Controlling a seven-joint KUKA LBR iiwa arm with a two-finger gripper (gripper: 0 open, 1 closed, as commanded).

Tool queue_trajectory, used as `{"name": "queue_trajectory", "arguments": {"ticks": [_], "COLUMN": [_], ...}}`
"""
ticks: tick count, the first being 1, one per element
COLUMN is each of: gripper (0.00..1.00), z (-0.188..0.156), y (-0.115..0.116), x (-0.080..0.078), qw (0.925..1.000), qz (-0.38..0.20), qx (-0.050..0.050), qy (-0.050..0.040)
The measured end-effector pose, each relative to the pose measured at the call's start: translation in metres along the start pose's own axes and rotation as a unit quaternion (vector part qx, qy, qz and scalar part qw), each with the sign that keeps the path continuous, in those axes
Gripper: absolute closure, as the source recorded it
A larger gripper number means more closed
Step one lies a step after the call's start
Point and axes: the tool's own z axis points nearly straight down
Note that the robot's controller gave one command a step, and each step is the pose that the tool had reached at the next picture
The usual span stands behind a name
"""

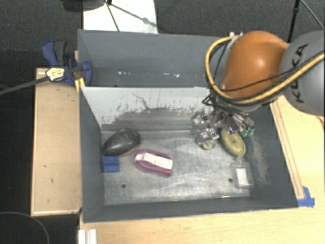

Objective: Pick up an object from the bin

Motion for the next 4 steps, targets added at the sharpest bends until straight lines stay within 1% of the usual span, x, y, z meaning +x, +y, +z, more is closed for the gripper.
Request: {"name": "queue_trajectory", "arguments": {"ticks": [1, 2, 3, 4], "gripper": [1.00, 0.00, 0.00, 0.00], "z": [0.069, 0.065, 0.085, 0.145], "y": [0.005, 0.004, 0.074, 0.077], "x": [-0.002, -0.003, -0.018, -0.002], "qw": [0.9996, 0.9996, 0.9978, 0.9896], "qz": [-0.029, -0.028, -0.067, -0.144], "qx": [-0.003, -0.002, -0.004, -0.002], "qy": [0.0066, 0.0036, 0.0050, 0.0040]}}
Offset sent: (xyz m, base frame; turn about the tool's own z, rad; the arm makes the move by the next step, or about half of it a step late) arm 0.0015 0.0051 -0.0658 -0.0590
